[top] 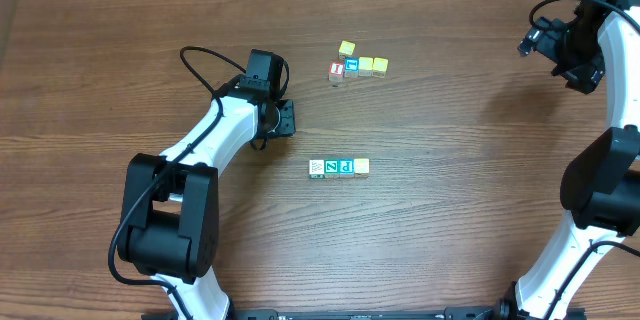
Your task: Flip 5 blocks
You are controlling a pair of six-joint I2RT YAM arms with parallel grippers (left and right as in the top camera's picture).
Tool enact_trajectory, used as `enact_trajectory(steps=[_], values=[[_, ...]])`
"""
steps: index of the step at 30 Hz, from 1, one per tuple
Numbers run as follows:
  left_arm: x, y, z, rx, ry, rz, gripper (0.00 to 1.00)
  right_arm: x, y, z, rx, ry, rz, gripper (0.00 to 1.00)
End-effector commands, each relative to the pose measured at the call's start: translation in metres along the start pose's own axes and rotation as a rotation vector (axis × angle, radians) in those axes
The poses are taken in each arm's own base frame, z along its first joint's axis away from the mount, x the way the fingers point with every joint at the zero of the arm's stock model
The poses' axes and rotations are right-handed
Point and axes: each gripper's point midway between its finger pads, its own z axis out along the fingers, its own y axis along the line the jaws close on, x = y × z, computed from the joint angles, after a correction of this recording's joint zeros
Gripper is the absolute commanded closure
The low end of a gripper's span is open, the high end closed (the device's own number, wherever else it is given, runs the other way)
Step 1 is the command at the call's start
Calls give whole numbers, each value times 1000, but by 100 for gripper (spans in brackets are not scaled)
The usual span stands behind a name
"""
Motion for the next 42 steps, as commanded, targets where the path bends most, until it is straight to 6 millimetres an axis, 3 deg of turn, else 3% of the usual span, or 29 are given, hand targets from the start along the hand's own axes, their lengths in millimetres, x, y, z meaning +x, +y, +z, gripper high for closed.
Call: enact_trajectory(steps=[1,42], values=[[4,3,5,-19,11,17,60,-4,0,-11,-8,-32,-2,0],[9,6,5,-29,31,18,64,-4,0,-11,-8,-32,-2,0]])
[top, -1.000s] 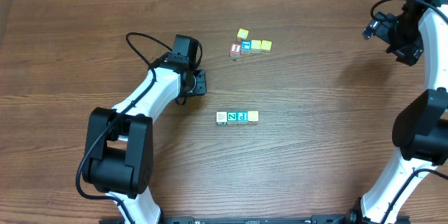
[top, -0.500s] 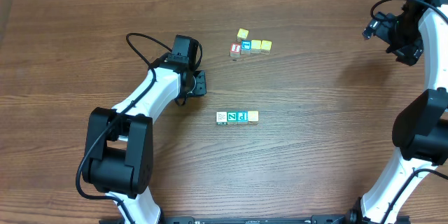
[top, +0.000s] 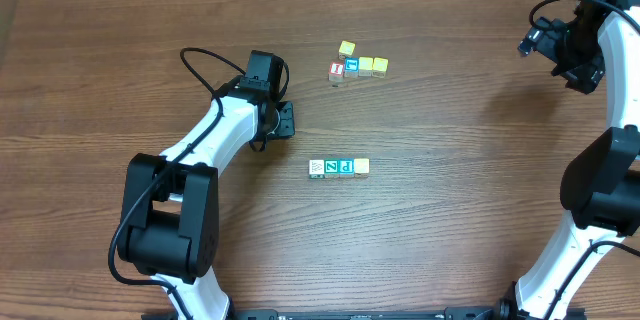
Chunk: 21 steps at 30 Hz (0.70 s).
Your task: Flip 5 blocks
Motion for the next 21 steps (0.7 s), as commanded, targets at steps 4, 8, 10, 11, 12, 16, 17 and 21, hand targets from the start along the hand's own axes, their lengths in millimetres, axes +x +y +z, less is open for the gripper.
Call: enact_trajectory(steps=[4,8,10,11,12,16,17,21], values=[[3,3,5,-16,7,18,59,-4,0,-11,-8,-32,-2,0],[0,1,5,-12,-7,18,57,-4,0,-11,-8,-32,-2,0],[-3,1,5,-9,-18,17,59,-4,0,-11,-8,-32,-2,0],[-4,0,5,-8,-22,17,60,-4,0,-11,-8,-32,-2,0],[-4,0,5,-8,-22,17,61,-4,0,-11,-8,-32,-2,0],[-4,2,5,-14,-24,17,63,-4,0,-11,-8,-32,-2,0],[-4,2,5,-15,-24,17,63,-4,0,-11,-8,-32,-2,0],[-5,4,5,-28,-27,16,62,-4,0,-11,-8,-32,-2,0]])
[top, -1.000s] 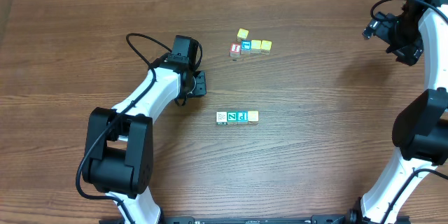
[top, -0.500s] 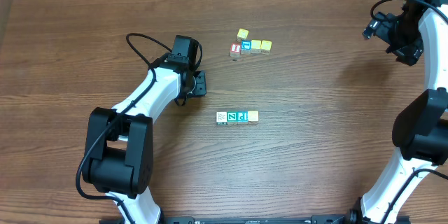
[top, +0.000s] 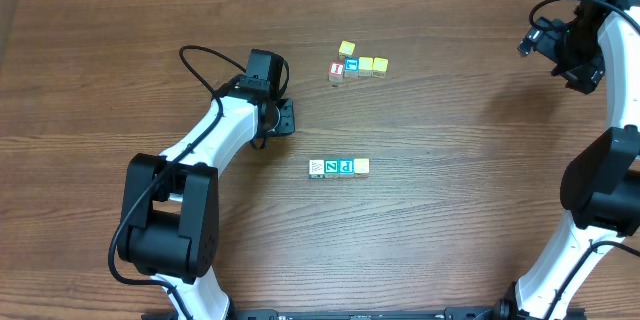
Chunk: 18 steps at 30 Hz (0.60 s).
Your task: Flip 5 blocks
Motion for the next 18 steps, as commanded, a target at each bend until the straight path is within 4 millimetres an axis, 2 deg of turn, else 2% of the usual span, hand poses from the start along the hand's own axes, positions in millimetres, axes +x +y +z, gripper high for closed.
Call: enact_trajectory(steps=[1,15,18], values=[[4,4,5,-24,10,18,62,-4,0,-11,-7,-31,-1,0],[4,4,5,-24,9,17,63,-4,0,-11,-7,-31,-1,0],[4,4,5,-24,10,18,67,-4,0,-11,-7,-31,-1,0]])
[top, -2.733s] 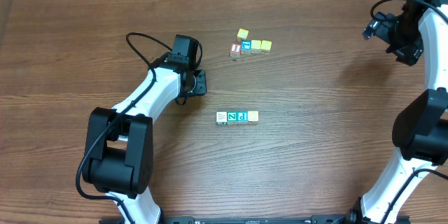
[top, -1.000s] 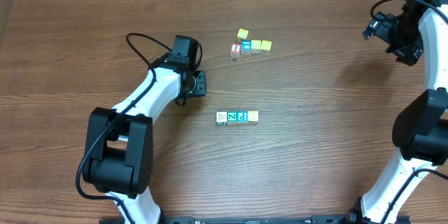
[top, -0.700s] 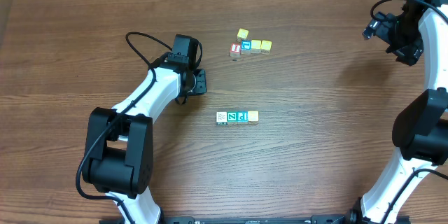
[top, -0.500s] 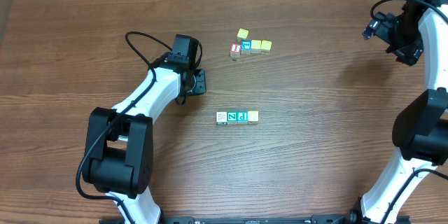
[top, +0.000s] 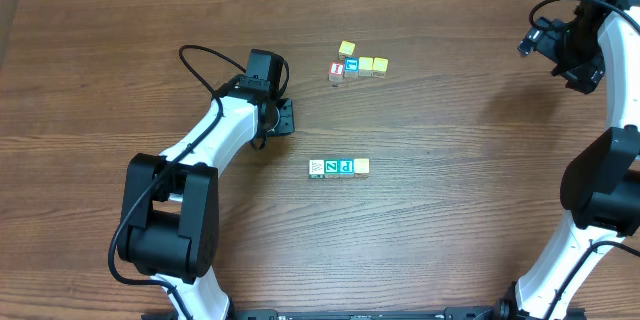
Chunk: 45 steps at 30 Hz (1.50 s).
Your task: Flip 5 blocks
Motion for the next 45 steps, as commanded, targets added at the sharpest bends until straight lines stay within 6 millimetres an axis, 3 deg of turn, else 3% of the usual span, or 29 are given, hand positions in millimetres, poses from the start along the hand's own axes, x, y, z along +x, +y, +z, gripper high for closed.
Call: enact_trajectory(steps=[1,27,45], values=[[5,3,5,-17,13,17,67,-4,0,-11,-7,-31,-2,0],[12,5,5,-26,40,14,67,-4,0,-11,-7,-31,-2,0],[6,4,5,-23,15,14,66,-4,0,-11,-7,-31,-2,0]])
